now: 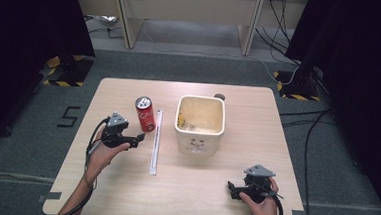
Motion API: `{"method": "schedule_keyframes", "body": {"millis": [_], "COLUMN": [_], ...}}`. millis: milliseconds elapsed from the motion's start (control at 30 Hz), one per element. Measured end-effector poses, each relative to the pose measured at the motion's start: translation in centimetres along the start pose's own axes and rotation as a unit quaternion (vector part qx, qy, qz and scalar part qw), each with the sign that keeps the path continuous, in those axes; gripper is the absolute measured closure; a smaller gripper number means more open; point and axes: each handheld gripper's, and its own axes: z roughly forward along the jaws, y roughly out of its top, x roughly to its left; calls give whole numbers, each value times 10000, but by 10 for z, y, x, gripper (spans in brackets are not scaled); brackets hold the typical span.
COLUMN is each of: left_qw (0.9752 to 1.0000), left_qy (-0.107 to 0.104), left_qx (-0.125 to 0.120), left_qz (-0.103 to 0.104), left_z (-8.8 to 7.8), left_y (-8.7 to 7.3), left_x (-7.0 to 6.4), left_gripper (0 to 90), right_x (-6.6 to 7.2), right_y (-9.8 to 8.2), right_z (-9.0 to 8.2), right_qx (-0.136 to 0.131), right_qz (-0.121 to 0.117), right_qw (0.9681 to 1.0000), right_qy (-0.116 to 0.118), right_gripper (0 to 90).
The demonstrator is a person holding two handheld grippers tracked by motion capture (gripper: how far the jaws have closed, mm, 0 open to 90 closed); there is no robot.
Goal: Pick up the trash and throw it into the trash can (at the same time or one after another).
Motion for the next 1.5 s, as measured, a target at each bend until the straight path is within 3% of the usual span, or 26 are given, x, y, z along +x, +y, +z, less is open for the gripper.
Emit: {"method": "schedule_keyframes", "body": {"millis": [300,600,800,967,1500], "left_qw": [10000,9998,9999,9997,9996], "left_qy": [-63,-40,30,45,66], "left_qx": [32,8,66,91,-75], "left_qz": [-23,-171,-96,-223,-266], "left_z": [10,24,31,44,60], "left_y": [6,13,20,21,28], "left_x": [4,12,13,19,22], "left_gripper": [157,158,157,156,171], "right_x": [0,0,0,1,1], "right_y": [0,0,0,0,0], "right_z": [0,0,0,0,0], "right_qx": [0,0,4,2,7], "right_qz": [-1,-1,-4,-32,-26], "right_qw": [10000,10000,10000,10000,10000], "right_qy": [0,-1,16,35,36], "right_gripper": [3,3,3,3,3]}}
